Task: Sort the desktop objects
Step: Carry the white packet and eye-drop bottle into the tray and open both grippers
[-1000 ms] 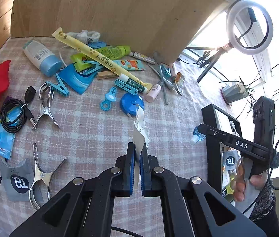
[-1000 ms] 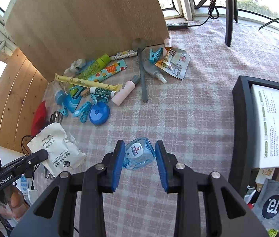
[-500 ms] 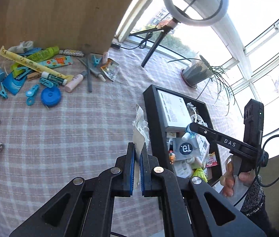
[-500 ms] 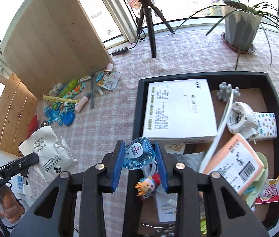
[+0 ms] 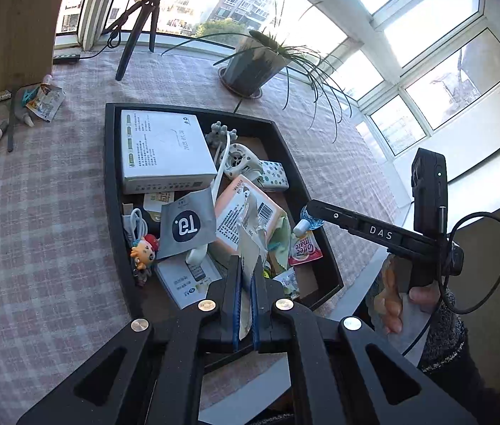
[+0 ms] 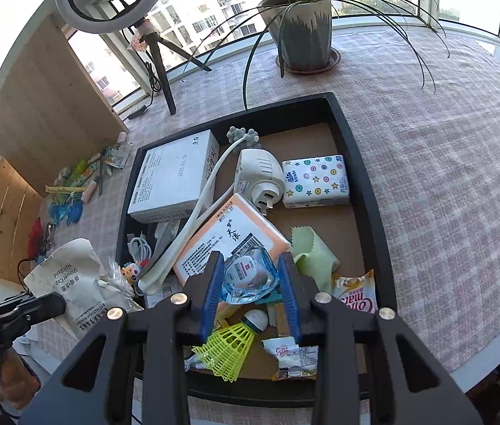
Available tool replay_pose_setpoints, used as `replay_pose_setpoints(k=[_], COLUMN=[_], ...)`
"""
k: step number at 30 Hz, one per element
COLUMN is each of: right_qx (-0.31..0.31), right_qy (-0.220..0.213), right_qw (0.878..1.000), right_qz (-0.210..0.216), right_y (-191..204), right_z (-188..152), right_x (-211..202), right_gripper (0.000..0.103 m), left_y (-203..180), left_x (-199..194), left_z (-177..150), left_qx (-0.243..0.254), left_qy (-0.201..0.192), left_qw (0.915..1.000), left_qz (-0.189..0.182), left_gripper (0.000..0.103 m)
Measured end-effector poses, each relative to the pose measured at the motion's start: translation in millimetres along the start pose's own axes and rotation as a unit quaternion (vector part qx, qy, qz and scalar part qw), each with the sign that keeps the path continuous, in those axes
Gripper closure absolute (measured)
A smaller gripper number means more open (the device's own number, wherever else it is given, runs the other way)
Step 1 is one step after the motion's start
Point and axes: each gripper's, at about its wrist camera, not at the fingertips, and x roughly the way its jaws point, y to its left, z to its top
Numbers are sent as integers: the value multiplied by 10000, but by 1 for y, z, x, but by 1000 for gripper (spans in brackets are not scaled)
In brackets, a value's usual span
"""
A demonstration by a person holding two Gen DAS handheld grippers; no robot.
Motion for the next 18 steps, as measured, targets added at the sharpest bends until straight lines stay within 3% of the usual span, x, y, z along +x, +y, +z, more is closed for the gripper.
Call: replay_pose_setpoints(k=[7,8,9,11,18], right_qx=[-22,7,22,0,-170], right_qy=[-23,-12,18,3,-52], right_qw=[9999,9999,9999,9999,9996], right_qz=[119,118,116,155,197], right_y=[-17,-18,-18,-18,-4], right_z=[-10,-11,-12,-13,-17], right_x=[-13,-15,-16,-19,-27], right_gripper=[71,70,68,66,61], left_y=[-32,-35,-38,-40,-47], left_x=[22,25,28,30,22], left_z=[-8,-9,-9,-11,-18], left_qx=[174,221,279,278,362], left_qy=[84,91,139,42,-158], left_qw=[9995,9989,9979,9966,9938], left_qz=[257,413,562,780,1039], left_gripper=[98,91,74,61,61])
